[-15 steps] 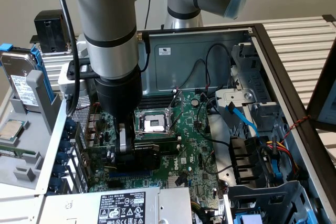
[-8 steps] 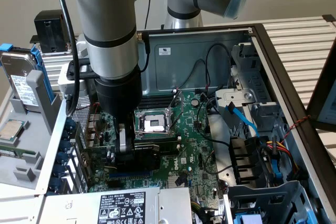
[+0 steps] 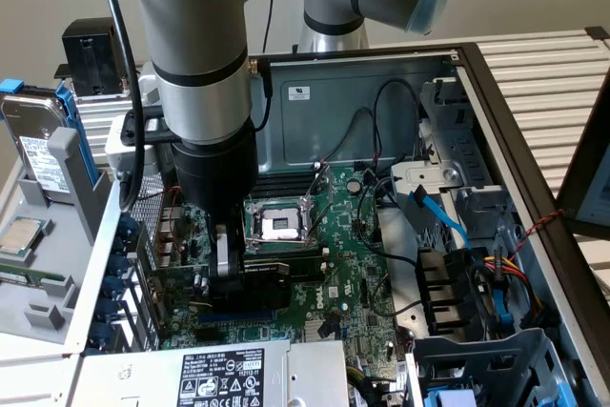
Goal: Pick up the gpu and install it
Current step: 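Insert the gpu into the slot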
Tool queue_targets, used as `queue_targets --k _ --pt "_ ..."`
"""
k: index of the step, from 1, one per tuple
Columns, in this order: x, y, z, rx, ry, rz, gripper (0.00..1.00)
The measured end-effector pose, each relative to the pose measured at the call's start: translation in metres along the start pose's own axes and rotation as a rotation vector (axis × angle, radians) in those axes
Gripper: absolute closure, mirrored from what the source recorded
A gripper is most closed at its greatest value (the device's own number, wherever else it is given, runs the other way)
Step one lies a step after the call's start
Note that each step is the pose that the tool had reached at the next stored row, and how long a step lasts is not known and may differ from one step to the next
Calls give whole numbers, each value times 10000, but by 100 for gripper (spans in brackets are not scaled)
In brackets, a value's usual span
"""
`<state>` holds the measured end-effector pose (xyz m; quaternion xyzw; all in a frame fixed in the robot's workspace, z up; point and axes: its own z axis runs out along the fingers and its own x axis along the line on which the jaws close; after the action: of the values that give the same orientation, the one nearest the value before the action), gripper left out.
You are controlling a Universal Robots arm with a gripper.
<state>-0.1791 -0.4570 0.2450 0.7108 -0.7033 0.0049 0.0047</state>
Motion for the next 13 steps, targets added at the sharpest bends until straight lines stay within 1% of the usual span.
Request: queue_targets --k 13 --pt "0 -17 0 1 0 -64 73"
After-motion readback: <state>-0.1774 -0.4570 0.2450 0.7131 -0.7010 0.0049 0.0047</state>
